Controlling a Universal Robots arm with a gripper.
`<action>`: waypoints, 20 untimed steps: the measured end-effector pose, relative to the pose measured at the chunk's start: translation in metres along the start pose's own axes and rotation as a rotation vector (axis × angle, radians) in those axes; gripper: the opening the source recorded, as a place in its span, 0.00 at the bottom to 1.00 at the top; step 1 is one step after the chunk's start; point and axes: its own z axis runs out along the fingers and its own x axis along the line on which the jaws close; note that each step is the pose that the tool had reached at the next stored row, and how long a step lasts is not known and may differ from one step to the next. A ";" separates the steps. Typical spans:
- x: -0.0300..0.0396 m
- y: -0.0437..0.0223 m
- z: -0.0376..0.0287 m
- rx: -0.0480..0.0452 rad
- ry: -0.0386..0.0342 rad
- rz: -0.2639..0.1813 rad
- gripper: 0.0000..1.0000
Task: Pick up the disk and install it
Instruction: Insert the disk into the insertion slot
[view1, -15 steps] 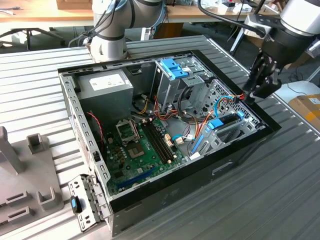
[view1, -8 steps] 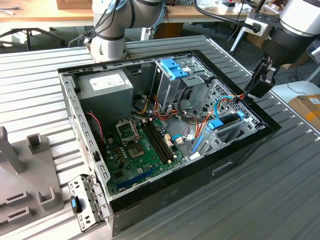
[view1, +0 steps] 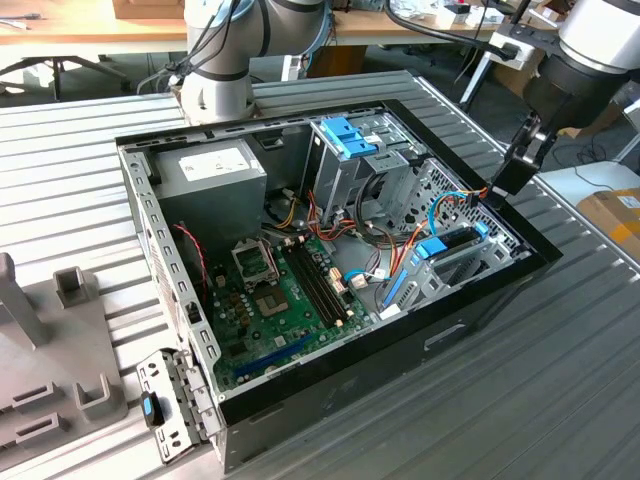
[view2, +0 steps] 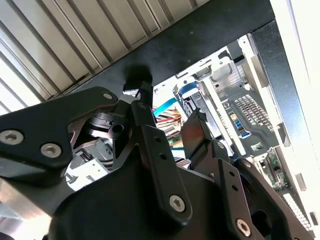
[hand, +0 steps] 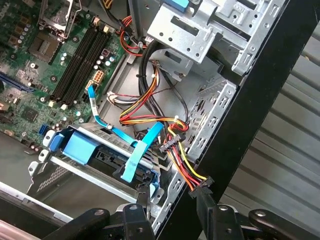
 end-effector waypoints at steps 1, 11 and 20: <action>0.0000 0.0000 0.0000 0.0000 0.0000 0.000 0.50; 0.0000 0.0001 0.0010 -0.0075 -0.0038 -0.211 0.50; -0.0025 0.0037 0.0014 -0.0139 -0.0071 -0.390 0.50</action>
